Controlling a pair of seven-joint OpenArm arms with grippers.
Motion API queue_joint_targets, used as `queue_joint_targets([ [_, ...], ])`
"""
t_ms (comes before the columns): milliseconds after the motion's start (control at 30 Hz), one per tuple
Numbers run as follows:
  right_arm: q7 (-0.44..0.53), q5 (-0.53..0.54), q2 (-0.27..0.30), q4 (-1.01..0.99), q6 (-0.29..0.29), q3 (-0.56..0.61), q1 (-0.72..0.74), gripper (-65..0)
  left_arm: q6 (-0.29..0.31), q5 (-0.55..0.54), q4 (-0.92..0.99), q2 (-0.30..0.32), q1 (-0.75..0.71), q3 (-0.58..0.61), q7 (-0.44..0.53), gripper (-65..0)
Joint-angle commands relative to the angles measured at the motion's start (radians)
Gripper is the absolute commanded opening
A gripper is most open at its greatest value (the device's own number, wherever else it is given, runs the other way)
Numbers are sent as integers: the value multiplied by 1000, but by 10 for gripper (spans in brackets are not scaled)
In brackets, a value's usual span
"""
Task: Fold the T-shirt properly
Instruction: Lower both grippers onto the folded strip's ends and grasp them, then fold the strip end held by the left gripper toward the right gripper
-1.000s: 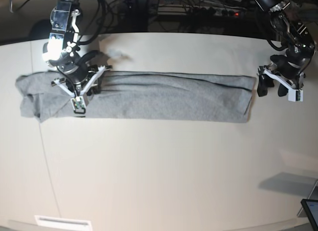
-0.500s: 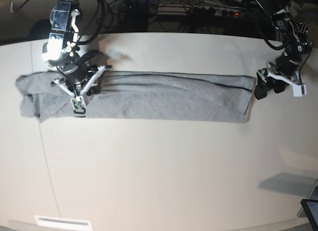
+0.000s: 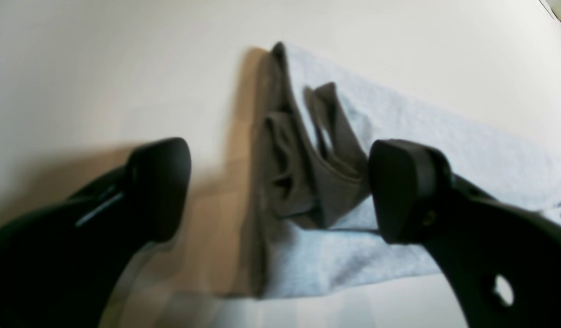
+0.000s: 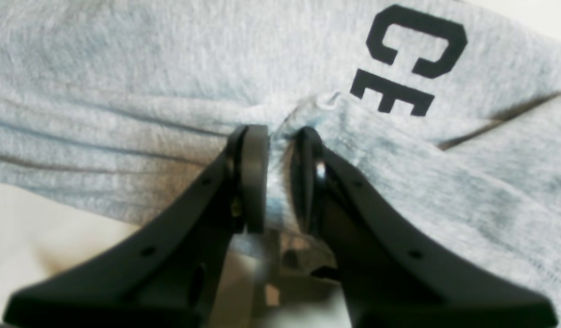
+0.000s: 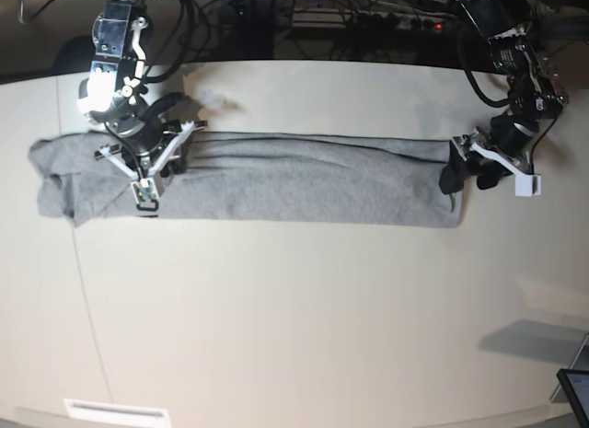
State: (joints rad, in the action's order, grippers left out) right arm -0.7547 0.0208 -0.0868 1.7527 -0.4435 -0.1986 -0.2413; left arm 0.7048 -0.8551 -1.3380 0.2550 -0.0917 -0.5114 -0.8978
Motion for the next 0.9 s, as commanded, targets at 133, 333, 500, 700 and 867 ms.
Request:
queue_joint_targets([
  [133,-16,-5,-1,6,1,3,1,-525,-7,12,-5,0,5,24,-37,-49],
  [333,-16,-5,-1,6,1,3,1,-525,-7,10,-4,-1,8,26,-37,-50],
  [500,-18,-5,-1,6,1,3,1,-525,-7,10,-4,-1,8,26,-37,-143],
  [700,-19,-5,-3,6,1,3,1,-525,-7,10,-4,-10,8,55,-37,-198],
  [867,-19,-5,-1,6,-1,3,-2,-525,-7,12,-4,-15,11,79,-33,-198],
])
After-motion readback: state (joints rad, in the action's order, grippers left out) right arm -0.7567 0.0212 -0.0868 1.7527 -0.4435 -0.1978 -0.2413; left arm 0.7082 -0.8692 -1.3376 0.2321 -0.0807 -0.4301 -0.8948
